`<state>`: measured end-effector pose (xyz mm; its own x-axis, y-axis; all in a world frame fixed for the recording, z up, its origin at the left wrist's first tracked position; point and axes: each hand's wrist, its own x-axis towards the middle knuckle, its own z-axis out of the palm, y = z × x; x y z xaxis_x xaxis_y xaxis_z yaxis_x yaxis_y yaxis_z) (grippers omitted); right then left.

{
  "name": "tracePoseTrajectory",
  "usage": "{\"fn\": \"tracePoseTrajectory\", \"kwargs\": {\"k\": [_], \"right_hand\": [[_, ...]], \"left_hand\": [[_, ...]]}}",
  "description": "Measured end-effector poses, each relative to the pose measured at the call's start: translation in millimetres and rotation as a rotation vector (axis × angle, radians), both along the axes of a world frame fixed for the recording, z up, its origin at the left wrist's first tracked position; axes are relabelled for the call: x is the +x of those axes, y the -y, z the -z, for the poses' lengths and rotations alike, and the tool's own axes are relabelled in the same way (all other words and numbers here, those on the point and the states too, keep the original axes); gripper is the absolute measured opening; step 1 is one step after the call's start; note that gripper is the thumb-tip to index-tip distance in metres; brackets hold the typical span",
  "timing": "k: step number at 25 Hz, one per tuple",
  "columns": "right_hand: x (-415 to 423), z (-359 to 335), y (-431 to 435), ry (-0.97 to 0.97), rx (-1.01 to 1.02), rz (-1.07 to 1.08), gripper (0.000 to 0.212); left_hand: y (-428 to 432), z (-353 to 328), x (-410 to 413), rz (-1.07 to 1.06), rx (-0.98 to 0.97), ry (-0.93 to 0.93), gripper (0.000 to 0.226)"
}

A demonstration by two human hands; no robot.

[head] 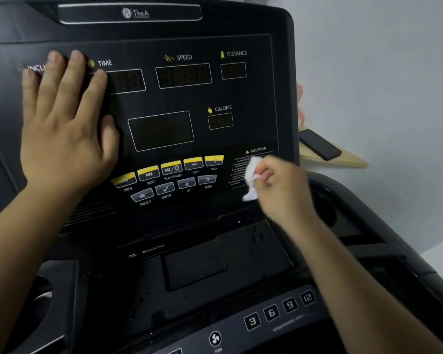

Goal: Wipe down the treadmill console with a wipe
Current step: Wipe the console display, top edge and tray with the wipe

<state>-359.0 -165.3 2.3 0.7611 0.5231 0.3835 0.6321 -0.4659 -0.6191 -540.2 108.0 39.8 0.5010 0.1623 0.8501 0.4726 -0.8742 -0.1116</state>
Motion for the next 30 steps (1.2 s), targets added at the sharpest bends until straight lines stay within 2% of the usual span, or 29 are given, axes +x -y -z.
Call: {"fn": "tracePoseTrajectory", "kwargs": {"k": [2,6,8,12,15,18,21,23,27,28,30], "right_hand": [[-31.3,7.5,-16.2,-0.039,-0.001,-0.159,0.027],[-57.9,6.1,-30.9,-0.074,-0.014,-0.340,0.010],[-39.9,2.6,-13.8,-0.082,-0.017,-0.285,0.009],[12.0,-4.2,23.9,0.020,-0.231,0.014,0.010],[-14.8,-3.7,7.6,0.014,-0.357,0.108,0.011],[-81.7,-0.1,-35.0,0.075,-0.288,-0.147,0.004],[-115.0,4.4,-48.3,0.097,-0.269,-0.401,0.015],[-81.5,6.6,-29.6,0.116,-0.329,-0.341,0.023],[-19.3,-1.4,10.9,0.106,-0.512,-0.048,0.028],[-23.9,-0.8,7.8,0.155,-0.517,-0.020,0.026],[-52.8,0.8,-13.2,0.235,-0.471,-0.098,0.025]], "left_hand": [[4.5,-1.5,-0.1,-0.005,0.003,-0.002,0.053],[8.1,-9.3,-6.2,-0.053,0.023,-0.041,0.055],[15.9,-11.2,-6.1,-0.074,0.018,-0.044,0.056],[20.7,-14.9,-4.4,-0.110,0.015,-0.075,0.056],[21.5,-12.8,-4.4,-0.124,0.020,-0.075,0.056],[20.2,-12.6,-3.1,-0.114,0.023,-0.079,0.056],[17.7,-12.3,-8.0,-0.101,0.016,-0.081,0.056],[18.6,-12.0,-8.4,-0.098,0.026,-0.079,0.055],[18.7,-11.0,-4.3,-0.108,0.039,-0.066,0.054],[19.7,-9.9,-4.7,-0.103,0.042,-0.065,0.053],[23.6,-11.3,-7.9,-0.096,0.039,-0.053,0.051]]}}
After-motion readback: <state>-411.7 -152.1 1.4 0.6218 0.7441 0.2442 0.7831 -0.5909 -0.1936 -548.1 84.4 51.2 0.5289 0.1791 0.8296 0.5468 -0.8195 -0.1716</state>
